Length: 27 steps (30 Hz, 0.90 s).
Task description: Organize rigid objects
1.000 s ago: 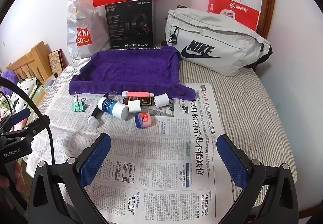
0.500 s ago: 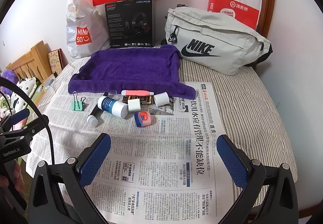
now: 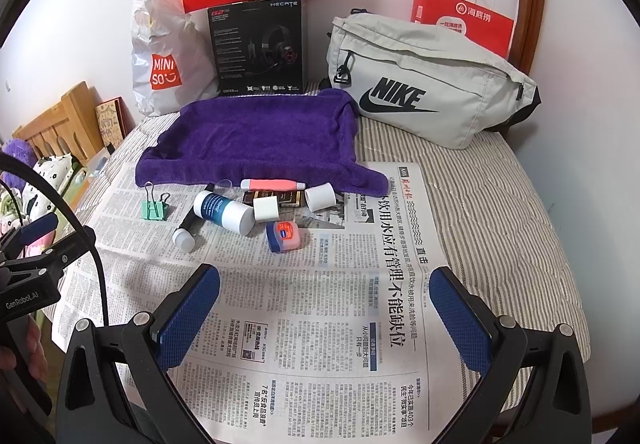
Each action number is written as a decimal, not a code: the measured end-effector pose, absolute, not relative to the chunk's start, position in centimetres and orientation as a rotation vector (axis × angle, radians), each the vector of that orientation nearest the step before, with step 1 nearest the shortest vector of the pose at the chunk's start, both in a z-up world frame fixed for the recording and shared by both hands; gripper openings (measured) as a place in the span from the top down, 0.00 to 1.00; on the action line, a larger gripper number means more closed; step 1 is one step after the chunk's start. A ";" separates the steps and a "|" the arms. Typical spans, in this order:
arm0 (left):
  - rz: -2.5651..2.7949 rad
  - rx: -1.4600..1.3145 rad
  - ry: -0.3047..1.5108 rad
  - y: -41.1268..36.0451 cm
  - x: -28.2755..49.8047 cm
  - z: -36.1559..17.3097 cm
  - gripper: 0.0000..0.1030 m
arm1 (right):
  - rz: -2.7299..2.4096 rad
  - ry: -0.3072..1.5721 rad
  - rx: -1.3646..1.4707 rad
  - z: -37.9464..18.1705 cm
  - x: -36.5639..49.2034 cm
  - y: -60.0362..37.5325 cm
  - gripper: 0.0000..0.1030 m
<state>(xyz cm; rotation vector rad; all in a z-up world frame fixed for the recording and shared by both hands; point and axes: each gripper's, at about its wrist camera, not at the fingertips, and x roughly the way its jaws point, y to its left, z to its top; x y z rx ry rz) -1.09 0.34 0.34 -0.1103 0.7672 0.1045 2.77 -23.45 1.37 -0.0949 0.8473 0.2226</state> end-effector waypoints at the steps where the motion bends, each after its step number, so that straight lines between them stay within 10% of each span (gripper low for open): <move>1: 0.107 -0.109 0.768 0.3 -1.1 0.3 0.00 | 0.222 0.846 -0.094 1.4 2.8 -23.5 0.00; 27: 0.164 -0.126 0.886 4.2 6.3 -7.0 0.00 | 0.232 0.922 -0.078 -3.7 7.9 -24.2 0.00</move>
